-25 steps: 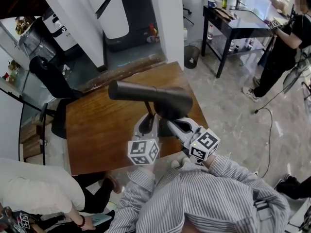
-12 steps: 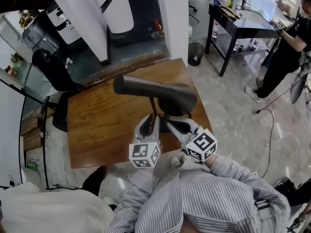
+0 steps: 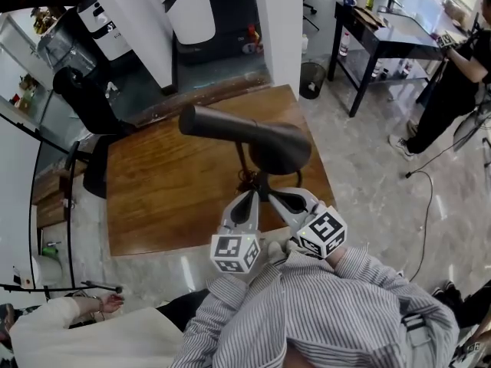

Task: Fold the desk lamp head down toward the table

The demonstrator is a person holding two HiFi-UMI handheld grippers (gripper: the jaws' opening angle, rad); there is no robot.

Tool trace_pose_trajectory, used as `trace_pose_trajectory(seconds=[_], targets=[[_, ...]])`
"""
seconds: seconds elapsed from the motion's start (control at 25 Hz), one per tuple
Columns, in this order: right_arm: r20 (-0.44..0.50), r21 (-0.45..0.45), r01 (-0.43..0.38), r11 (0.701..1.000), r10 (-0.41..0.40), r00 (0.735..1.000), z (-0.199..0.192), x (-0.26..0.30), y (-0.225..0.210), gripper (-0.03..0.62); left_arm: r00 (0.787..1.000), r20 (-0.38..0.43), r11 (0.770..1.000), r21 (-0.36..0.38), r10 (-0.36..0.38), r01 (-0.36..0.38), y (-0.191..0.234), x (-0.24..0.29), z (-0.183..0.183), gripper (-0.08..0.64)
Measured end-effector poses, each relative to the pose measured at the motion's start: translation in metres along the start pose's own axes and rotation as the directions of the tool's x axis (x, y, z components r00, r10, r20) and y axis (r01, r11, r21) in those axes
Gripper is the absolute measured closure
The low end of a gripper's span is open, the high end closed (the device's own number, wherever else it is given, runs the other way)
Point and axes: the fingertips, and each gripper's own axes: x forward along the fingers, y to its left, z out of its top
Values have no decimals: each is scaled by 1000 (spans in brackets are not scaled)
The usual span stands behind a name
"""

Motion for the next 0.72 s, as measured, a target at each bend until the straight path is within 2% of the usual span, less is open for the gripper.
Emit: trace_pose_trajectory(seconds=[0.72], targets=[[-16,-14,-13,1000,13,1000,-4,-10,-2,591,999,-16,998,-47,-28,28,-18,-1,-10,554]])
